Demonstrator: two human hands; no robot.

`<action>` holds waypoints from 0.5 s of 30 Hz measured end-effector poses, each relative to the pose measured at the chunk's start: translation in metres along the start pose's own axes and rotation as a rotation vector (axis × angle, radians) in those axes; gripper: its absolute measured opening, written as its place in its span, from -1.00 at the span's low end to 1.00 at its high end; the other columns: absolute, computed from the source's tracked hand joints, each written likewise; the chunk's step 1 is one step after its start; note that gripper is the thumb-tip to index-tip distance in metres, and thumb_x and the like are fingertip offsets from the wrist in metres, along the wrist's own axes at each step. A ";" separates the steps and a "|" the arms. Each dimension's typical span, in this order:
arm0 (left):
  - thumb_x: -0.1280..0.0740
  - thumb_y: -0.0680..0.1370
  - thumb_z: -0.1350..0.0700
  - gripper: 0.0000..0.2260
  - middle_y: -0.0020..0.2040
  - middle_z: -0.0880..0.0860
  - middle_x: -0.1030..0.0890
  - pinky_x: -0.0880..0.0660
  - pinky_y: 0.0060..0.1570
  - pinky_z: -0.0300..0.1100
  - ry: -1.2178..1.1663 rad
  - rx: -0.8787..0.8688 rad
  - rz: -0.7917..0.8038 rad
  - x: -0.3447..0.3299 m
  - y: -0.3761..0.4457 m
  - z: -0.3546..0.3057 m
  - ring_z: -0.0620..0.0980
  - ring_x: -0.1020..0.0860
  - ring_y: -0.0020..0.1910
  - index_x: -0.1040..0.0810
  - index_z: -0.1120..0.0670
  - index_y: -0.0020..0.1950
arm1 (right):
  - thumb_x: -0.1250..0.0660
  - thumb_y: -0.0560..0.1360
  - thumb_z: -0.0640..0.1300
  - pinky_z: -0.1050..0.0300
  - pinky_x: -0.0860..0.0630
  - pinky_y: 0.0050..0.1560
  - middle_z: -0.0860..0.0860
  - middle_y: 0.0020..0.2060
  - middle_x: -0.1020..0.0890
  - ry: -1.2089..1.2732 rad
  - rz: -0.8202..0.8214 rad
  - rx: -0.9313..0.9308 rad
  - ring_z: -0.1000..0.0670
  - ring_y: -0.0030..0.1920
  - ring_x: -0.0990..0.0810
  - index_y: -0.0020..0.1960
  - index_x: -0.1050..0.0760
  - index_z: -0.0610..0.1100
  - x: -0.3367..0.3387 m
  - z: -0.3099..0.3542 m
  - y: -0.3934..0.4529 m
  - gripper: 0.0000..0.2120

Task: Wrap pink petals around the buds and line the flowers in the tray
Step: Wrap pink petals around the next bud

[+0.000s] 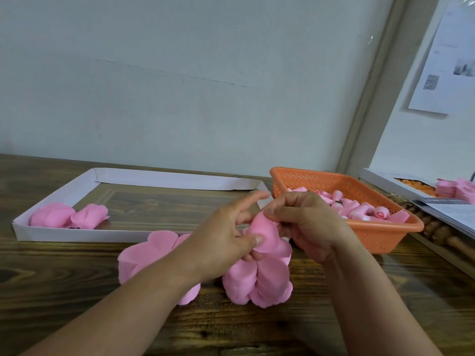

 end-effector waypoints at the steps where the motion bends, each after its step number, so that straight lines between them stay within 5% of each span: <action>1: -0.33 0.54 0.31 -0.44 0.12 -0.14 -0.59 -0.60 -0.22 -0.24 0.000 0.007 -0.023 0.001 0.000 0.001 -0.01 -0.69 -0.26 -0.34 -0.34 0.24 | -0.28 0.42 -0.48 0.16 -0.52 -0.39 -0.19 -0.39 -0.56 -0.003 0.000 0.002 -0.11 -0.37 -0.49 -0.38 -0.56 -0.24 0.000 0.000 0.000 -0.73; 9: -0.32 0.55 0.28 -0.64 0.02 -0.11 -0.61 -0.60 -0.25 -0.26 0.074 -0.035 -0.089 0.002 -0.001 0.001 -0.05 -0.68 -0.30 -0.45 -0.23 0.03 | -0.30 0.41 -0.47 0.19 -0.52 -0.41 -0.17 -0.42 -0.55 -0.011 0.009 0.002 -0.05 -0.42 -0.51 -0.36 -0.55 -0.26 0.000 -0.001 0.000 -0.77; 15: -0.29 0.57 0.29 -0.44 0.21 -0.36 -0.53 -0.56 -0.16 -0.35 0.142 -0.120 -0.019 -0.004 -0.004 -0.007 -0.12 -0.67 -0.25 -0.41 -0.43 0.19 | -0.30 0.40 -0.48 0.16 -0.53 -0.35 -0.23 -0.32 -0.56 -0.035 0.047 0.010 -0.16 -0.28 -0.49 -0.23 -0.53 -0.36 0.000 -0.001 0.001 -0.91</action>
Point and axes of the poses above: each hand's wrist, its own y-axis towards the middle knuckle, its own x-axis out of the back of the hand, z = x × y, the point moved 8 cm from there along y, towards the middle knuckle
